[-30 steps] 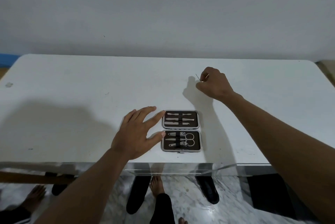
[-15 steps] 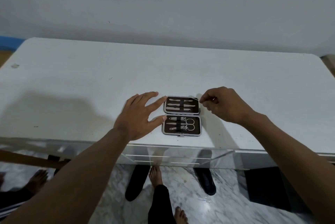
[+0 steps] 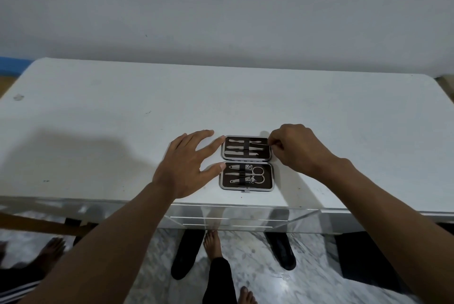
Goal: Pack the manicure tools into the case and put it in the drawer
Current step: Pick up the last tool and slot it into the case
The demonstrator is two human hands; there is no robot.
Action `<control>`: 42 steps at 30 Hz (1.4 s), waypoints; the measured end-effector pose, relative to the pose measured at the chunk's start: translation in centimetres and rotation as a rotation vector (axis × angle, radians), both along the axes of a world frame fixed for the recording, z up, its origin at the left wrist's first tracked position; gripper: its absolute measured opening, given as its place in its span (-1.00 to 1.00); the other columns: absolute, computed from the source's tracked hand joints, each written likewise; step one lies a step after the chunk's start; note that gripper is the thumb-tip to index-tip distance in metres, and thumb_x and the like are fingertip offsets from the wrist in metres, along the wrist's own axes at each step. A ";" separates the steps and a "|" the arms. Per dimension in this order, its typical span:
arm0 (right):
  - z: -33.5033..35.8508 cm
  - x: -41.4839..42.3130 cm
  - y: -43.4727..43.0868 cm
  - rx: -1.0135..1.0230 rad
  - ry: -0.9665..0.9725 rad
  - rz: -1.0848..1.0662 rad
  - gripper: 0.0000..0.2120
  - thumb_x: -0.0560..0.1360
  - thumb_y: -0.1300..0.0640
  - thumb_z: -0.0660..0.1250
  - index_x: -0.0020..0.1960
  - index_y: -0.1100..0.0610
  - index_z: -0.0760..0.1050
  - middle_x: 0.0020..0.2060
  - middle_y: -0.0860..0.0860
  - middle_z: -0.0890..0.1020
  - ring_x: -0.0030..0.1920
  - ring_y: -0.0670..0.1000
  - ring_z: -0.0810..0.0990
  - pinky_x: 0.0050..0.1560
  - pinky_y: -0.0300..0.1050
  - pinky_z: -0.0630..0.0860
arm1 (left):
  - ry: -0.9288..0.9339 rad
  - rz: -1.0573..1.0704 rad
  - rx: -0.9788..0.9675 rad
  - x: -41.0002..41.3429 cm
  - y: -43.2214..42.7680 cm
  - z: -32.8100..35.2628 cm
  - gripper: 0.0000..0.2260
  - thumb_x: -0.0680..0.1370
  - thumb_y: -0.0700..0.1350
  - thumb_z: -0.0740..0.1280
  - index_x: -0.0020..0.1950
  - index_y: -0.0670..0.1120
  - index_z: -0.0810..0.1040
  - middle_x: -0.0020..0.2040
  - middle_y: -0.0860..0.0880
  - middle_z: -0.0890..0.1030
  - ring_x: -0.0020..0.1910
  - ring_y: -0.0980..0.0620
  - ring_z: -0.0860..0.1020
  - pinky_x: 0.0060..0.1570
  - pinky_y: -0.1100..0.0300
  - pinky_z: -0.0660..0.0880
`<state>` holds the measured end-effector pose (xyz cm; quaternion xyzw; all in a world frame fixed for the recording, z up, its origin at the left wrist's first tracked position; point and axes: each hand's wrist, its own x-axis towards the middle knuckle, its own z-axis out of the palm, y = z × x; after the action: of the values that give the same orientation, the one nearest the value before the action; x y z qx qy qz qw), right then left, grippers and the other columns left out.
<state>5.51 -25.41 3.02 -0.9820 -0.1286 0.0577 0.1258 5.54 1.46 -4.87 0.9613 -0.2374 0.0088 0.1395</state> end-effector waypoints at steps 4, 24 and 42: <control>0.0 0.1 0.2 -0.013 0.004 0.012 -0.76 0.51 0.24 0.19 -0.01 0.15 0.63 -0.10 0.13 0.64 -0.11 0.15 0.56 -0.18 -0.12 0.35 | 0.000 -0.003 -0.004 0.0 0.0 0.2 -0.45 0.56 0.36 -0.02 0.53 0.24 0.15 0.53 0.08 0.25 0.50 0.07 0.18 0.47 0.00 0.04; 0.0 0.8 1.9 -0.092 -0.008 0.091 -0.77 0.48 0.27 0.17 -0.03 0.17 0.60 -0.10 0.13 0.63 -0.10 0.18 0.57 -0.07 0.02 0.52 | -0.001 0.007 0.009 -0.1 0.0 0.2 -0.44 0.55 0.37 -0.05 0.53 0.23 0.17 0.52 0.09 0.26 0.50 0.09 0.18 0.47 0.02 0.03; -0.4 1.9 3.4 -0.050 0.058 0.141 -0.76 0.47 0.32 0.18 0.04 0.17 0.56 -0.02 0.12 0.61 -0.01 0.17 0.54 -0.09 -0.08 0.37 | 0.006 0.002 0.010 0.0 -0.1 0.4 -0.43 0.55 0.38 -0.06 0.53 0.23 0.17 0.52 0.09 0.25 0.50 0.08 0.18 0.47 0.00 0.06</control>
<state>7.40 -21.97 2.57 -0.9712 -0.1923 0.0982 0.1005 5.52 1.39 -4.51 0.9623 -0.2360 0.0047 0.1355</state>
